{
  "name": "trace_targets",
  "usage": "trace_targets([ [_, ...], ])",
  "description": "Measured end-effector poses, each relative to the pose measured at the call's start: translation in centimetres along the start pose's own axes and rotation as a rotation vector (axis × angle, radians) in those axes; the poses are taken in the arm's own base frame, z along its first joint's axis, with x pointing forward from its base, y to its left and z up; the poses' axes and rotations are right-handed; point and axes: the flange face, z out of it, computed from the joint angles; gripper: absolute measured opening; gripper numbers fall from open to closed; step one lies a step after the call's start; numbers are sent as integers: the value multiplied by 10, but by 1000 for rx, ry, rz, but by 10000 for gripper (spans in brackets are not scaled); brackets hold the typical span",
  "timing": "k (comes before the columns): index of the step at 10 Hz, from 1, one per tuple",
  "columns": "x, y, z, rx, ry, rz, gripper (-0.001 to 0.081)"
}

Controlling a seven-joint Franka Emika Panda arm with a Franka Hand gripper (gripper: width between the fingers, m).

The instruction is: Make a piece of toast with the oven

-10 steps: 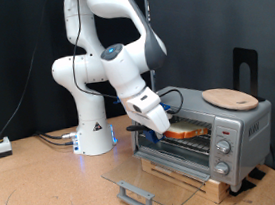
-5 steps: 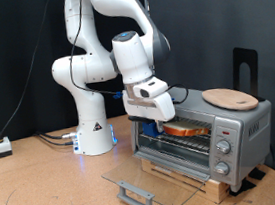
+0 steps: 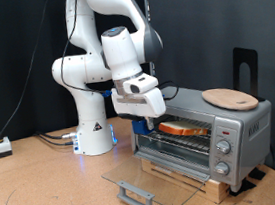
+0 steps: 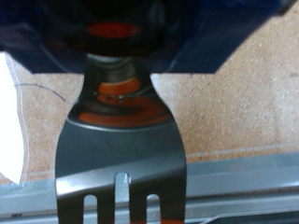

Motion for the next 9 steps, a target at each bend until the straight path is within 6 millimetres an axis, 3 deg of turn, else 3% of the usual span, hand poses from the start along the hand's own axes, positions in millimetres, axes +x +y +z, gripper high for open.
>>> trace_targets([
  [9,-41,26,-15,-19,-12,4,423],
])
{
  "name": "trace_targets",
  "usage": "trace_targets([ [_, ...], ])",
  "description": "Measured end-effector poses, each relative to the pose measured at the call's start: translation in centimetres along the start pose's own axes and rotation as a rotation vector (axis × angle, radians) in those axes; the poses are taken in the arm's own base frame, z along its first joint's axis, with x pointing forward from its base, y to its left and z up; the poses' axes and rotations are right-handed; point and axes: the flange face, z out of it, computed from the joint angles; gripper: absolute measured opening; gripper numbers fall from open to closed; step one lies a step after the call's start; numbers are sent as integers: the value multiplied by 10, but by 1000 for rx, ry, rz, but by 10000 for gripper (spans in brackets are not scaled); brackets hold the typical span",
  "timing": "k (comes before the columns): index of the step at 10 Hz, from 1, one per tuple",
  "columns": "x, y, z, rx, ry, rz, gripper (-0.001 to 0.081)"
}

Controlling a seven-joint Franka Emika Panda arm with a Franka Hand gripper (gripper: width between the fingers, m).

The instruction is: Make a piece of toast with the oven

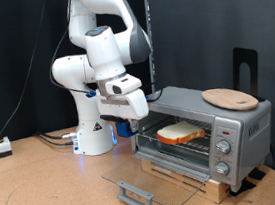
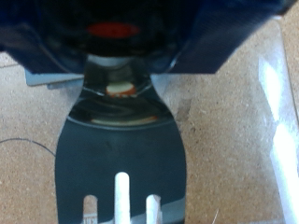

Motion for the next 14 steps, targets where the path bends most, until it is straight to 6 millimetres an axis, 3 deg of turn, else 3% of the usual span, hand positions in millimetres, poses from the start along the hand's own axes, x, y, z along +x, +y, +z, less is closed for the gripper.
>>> trace_targets([
  [5,-16,9,-8,72,26,106,423],
  [7,-22,15,-15,57,130,201,423],
  [11,-44,31,-62,87,327,275,423],
  [14,-44,33,-100,123,368,237,423],
])
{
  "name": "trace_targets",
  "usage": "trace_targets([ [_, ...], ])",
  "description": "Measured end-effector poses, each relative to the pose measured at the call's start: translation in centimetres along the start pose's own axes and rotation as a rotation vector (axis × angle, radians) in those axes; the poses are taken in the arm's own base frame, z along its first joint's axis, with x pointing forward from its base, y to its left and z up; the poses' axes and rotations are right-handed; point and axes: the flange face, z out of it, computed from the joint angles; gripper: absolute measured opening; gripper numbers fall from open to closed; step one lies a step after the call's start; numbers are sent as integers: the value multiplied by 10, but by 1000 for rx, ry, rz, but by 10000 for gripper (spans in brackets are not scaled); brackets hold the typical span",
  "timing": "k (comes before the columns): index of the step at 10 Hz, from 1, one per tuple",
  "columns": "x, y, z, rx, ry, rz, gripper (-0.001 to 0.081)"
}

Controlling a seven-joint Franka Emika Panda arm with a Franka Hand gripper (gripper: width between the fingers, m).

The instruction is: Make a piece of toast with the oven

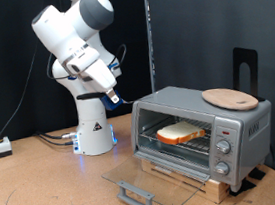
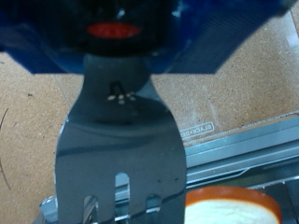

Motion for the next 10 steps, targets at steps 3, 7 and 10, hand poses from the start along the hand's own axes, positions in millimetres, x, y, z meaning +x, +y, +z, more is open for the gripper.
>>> trace_targets([
  [3,3,-6,0,37,18,-12,423],
  [7,36,-50,21,247,28,-118,423],
  [10,55,-87,37,260,-29,-202,423],
])
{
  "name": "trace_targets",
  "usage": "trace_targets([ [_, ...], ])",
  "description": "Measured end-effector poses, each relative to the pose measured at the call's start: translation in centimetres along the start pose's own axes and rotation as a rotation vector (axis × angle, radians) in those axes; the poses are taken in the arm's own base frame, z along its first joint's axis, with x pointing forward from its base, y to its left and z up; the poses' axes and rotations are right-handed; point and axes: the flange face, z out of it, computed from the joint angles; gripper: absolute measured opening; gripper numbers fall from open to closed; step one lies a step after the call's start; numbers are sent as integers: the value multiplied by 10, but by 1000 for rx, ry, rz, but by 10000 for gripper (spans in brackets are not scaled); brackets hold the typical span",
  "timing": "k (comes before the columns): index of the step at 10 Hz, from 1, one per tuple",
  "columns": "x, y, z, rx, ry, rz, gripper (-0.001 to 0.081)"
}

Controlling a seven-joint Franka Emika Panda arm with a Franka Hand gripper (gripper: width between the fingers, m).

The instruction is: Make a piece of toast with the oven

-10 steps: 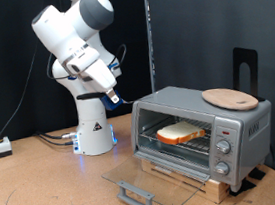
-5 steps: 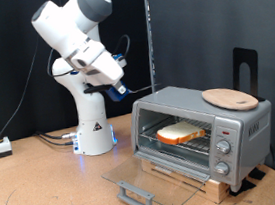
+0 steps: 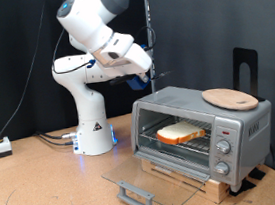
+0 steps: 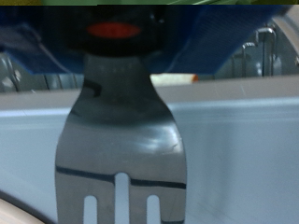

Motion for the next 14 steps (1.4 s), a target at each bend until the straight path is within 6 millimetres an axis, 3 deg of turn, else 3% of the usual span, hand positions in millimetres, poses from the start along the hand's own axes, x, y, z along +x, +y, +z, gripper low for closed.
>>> trace_targets([
  [5,30,-51,43,24,-63,-3,423],
  [8,38,-78,80,15,-118,35,423],
  [11,54,-92,106,-4,-96,20,423],
  [14,59,-97,116,-8,-95,20,470],
])
